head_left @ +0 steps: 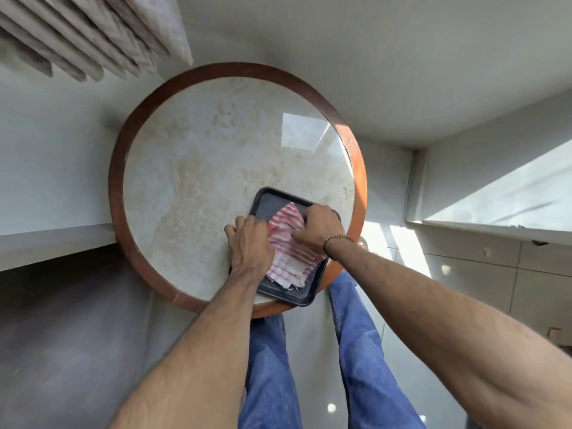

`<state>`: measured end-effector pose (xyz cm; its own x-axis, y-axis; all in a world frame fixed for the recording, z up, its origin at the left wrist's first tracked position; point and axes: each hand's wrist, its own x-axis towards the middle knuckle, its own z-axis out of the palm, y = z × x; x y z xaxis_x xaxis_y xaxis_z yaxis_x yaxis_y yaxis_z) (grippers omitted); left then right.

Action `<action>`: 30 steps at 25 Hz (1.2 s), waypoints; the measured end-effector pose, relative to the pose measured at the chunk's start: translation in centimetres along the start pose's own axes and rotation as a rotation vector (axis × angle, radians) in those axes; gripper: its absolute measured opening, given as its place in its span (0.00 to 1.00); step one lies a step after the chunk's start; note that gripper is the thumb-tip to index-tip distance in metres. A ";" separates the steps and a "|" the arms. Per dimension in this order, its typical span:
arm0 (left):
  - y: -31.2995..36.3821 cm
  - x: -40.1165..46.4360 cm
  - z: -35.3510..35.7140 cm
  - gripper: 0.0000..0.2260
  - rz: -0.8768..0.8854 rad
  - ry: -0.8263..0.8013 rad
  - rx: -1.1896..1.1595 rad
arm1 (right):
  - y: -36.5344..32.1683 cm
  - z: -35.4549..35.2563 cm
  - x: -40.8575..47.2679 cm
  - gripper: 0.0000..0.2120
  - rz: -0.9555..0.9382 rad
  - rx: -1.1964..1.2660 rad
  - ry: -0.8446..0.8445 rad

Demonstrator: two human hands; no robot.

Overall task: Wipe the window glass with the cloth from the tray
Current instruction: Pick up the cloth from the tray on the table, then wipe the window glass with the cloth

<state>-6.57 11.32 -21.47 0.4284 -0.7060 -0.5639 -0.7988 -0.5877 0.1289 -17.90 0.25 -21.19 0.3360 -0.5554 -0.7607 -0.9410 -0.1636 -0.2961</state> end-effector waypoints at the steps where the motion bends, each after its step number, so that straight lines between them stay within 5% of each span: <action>1: 0.2 -0.5 -1.3 0.12 0.010 -0.010 -0.044 | -0.2 -1.2 -0.9 0.13 0.006 0.048 -0.018; 4: 1.2 -1.7 -6.8 0.13 0.089 0.004 -0.148 | -1.8 -6.2 -4.7 0.18 0.001 0.153 -0.051; 9: 5.1 -3.2 -20.2 0.11 0.246 0.188 -0.206 | -5.7 -19.8 -11.6 0.08 -0.018 0.360 -0.005; 12: 9.1 -2.6 -31.0 0.10 0.349 0.362 -0.174 | -8.1 -29.1 -16.1 0.05 -0.026 0.803 0.109; 15: 13.5 -2.7 -42.2 0.11 0.477 0.571 -0.116 | -9.9 -37.9 -20.9 0.21 -0.185 1.022 0.134; 25: 18.5 -4.2 -72.5 0.23 0.625 1.338 0.155 | -16.0 -59.5 -31.5 0.19 -0.592 1.851 0.731; 30: 21.2 -3.4 -81.5 0.32 0.611 1.539 0.303 | -18.7 -63.6 -31.8 0.15 -0.540 1.541 1.558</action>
<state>9.47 -30.89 49.64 -0.1134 -0.5962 0.7948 -0.9606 -0.1385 -0.2410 -13.55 -30.91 45.25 -0.5395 -0.8197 0.1922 0.1949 -0.3436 -0.9187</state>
